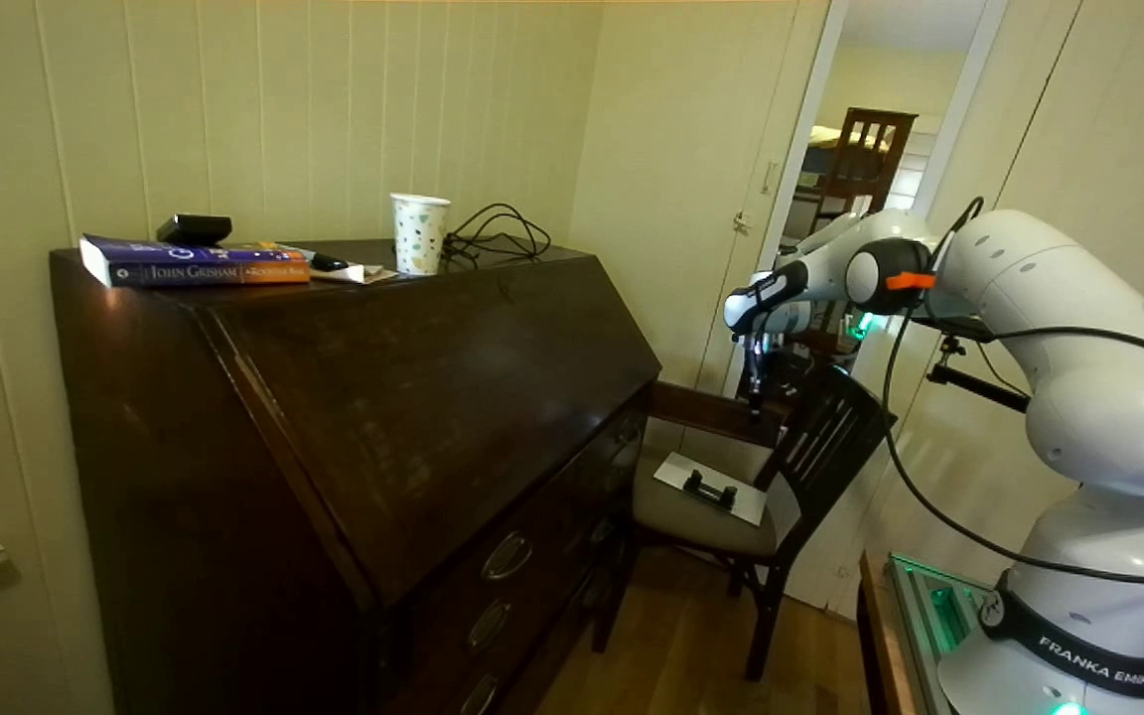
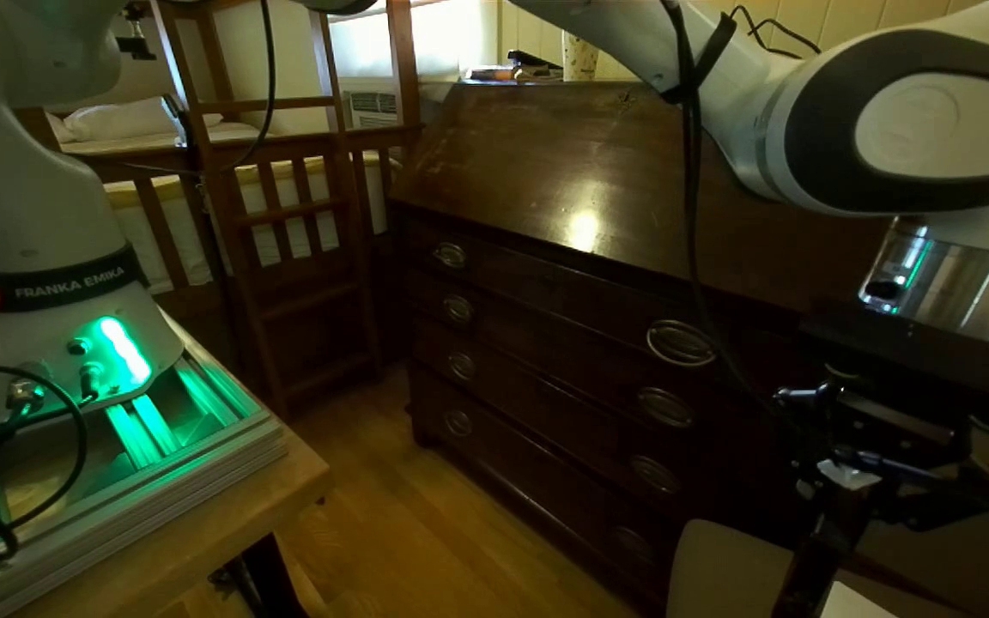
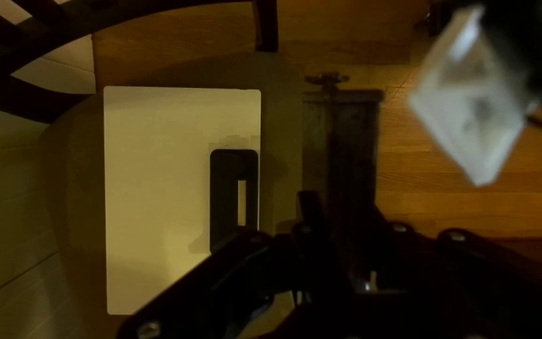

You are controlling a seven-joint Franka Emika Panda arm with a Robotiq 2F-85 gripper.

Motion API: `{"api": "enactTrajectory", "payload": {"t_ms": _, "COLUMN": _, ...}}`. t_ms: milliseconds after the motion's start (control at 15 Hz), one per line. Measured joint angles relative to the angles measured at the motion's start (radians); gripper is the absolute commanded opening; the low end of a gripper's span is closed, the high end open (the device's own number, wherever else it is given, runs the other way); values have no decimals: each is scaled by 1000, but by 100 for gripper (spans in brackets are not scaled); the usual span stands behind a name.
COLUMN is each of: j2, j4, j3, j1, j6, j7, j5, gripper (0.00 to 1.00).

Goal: Move the wooden rail on the right backwards.

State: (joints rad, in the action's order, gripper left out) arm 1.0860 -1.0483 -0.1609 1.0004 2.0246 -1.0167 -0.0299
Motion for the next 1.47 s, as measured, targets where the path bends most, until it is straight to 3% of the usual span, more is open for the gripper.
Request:
{"api": "enactTrajectory", "payload": {"t_ms": 667, "j2": 109, "j4": 204, "j3": -21, "j1": -12, "j6": -162, "j7": 18, "j5": -18, "gripper": 6}}
{"api": "enactTrajectory", "payload": {"t_ms": 733, "j2": 114, "j4": 213, "j3": -21, "j1": -12, "j6": -169, "j7": 21, "j5": -22, "gripper": 43}}
{"api": "enactTrajectory", "payload": {"t_ms": 1000, "j2": 127, "j4": 236, "j3": -20, "j1": -13, "j6": -185, "j7": 28, "j5": -30, "gripper": 53}}
{"api": "enactTrajectory", "payload": {"t_ms": 1467, "j2": 64, "j4": 304, "j3": -2, "j1": -17, "j6": -182, "j7": 173, "j5": 20, "gripper": 98}}
